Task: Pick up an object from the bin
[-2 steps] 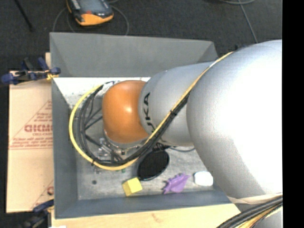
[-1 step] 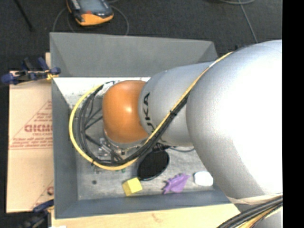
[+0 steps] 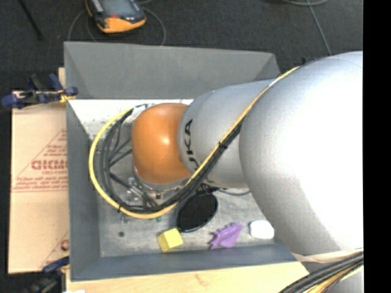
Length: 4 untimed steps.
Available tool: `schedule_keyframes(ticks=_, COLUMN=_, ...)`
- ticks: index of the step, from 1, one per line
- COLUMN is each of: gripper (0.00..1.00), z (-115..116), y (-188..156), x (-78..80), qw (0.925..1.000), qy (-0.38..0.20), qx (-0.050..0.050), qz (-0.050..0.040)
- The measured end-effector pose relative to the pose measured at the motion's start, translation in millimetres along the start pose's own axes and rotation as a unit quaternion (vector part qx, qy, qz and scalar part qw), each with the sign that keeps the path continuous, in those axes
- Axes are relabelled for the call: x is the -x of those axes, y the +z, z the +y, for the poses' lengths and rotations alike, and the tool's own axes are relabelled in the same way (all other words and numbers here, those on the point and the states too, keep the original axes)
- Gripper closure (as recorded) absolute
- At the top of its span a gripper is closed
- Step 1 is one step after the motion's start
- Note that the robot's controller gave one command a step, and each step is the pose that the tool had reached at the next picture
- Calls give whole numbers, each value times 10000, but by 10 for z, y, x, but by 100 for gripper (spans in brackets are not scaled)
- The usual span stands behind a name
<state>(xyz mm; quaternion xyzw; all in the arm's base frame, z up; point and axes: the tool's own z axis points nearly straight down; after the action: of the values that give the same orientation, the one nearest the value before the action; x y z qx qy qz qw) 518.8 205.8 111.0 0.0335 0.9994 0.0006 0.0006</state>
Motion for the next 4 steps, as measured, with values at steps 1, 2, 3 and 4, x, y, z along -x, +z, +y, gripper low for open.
schedule_keyframes(ticks=1, gripper=100, z=1, y=-35, x=-28, qw=10000, qy=84, qx=-5, qz=4)
schedule_keyframes(ticks=2, gripper=100, z=236, y=291, x=-476, qw=9833, qy=-1817, qx=-1, qz=7)
schedule_keyframes(ticks=3, gripper=100, z=234, y=288, x=-473, qw=9835, qy=-1808, qx=0, qz=5)
schedule_keyframes(ticks=4, gripper=100, z=127, y=-302, x=-359, qw=9840, qy=-1779, qx=-13, qz=25)
